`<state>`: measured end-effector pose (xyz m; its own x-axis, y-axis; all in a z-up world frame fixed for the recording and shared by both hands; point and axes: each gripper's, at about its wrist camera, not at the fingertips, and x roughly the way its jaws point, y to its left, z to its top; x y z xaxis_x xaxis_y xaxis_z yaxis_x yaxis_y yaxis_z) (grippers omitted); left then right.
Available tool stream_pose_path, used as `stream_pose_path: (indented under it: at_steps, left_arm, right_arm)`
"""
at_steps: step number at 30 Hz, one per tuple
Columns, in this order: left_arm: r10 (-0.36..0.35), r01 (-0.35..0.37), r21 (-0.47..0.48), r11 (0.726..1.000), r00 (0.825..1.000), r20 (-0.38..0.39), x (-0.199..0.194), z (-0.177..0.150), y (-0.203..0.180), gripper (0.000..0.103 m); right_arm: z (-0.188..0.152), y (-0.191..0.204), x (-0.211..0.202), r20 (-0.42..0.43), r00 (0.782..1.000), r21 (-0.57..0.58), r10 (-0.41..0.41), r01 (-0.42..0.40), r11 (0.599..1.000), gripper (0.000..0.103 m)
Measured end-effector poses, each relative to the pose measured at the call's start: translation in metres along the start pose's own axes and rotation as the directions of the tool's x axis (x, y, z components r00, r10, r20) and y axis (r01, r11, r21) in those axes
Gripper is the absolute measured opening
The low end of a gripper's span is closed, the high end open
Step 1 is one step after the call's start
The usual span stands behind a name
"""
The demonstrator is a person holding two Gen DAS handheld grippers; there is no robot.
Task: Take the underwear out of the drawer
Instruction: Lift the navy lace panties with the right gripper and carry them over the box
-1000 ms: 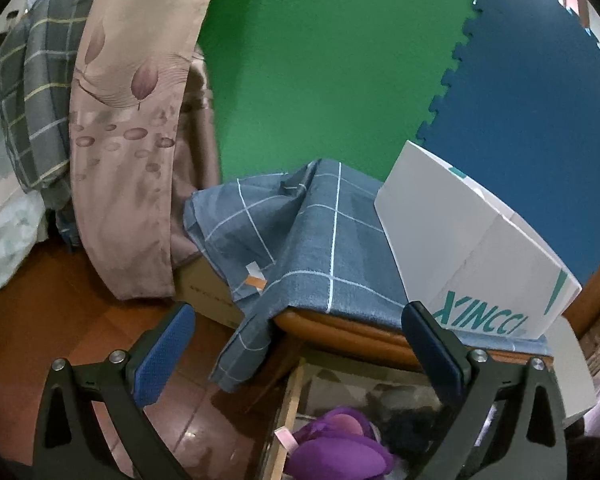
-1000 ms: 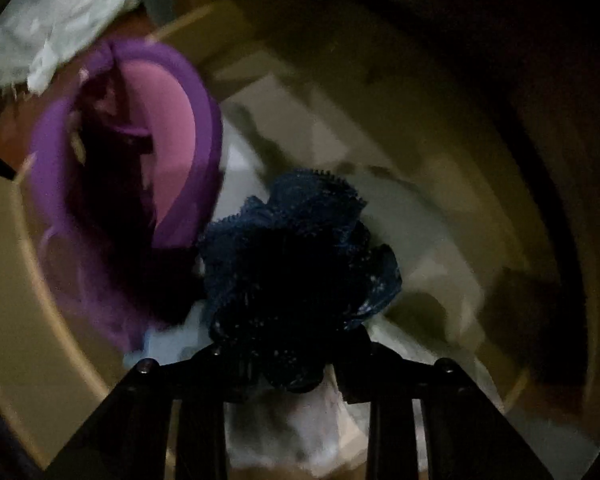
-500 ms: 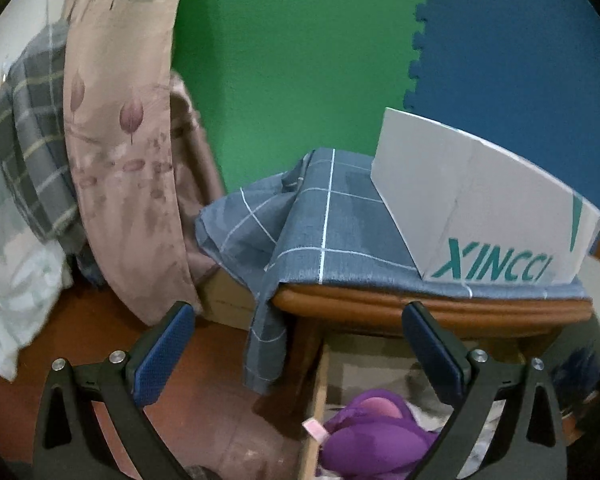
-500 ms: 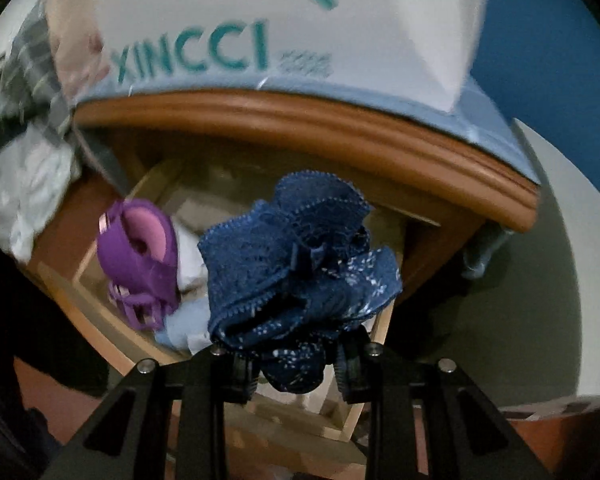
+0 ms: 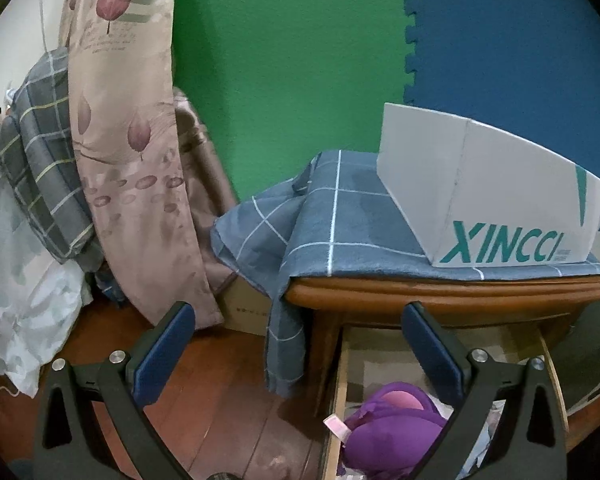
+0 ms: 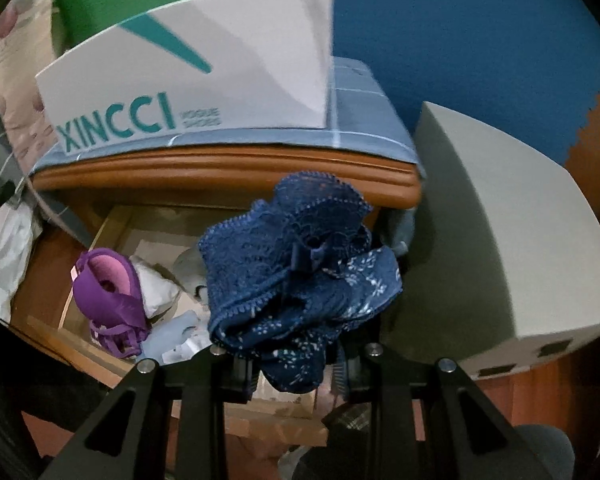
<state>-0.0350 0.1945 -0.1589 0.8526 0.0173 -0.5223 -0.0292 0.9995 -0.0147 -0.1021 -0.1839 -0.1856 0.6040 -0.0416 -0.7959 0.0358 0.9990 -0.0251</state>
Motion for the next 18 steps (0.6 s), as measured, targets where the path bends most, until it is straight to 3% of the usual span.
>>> stream_pose_path:
  at_steps: [4, 13, 18]
  left_arm:
    - [-0.012, 0.012, 0.009, 1.0, 1.0, 0.015, -0.004, 0.0, -0.002, 0.102]
    - [-0.057, 0.059, -0.031, 0.998, 0.996, 0.065, -0.017, 0.004, 0.003, 0.102]
    - [-0.097, 0.098, 0.0, 0.995, 0.992, 0.079, -0.024, 0.003, -0.006, 0.102]
  right_arm:
    - [0.003, -0.014, -0.01, 0.0, 1.0, 0.054, -0.009, 0.009, 0.999, 0.029]
    - [0.016, -0.009, -0.032, 0.042, 0.998, 0.048, -0.053, 0.051, 0.998, 0.029]
    - [0.03, 0.001, -0.049, 0.075, 0.995, 0.029, -0.064, 0.062, 0.998, 0.029]
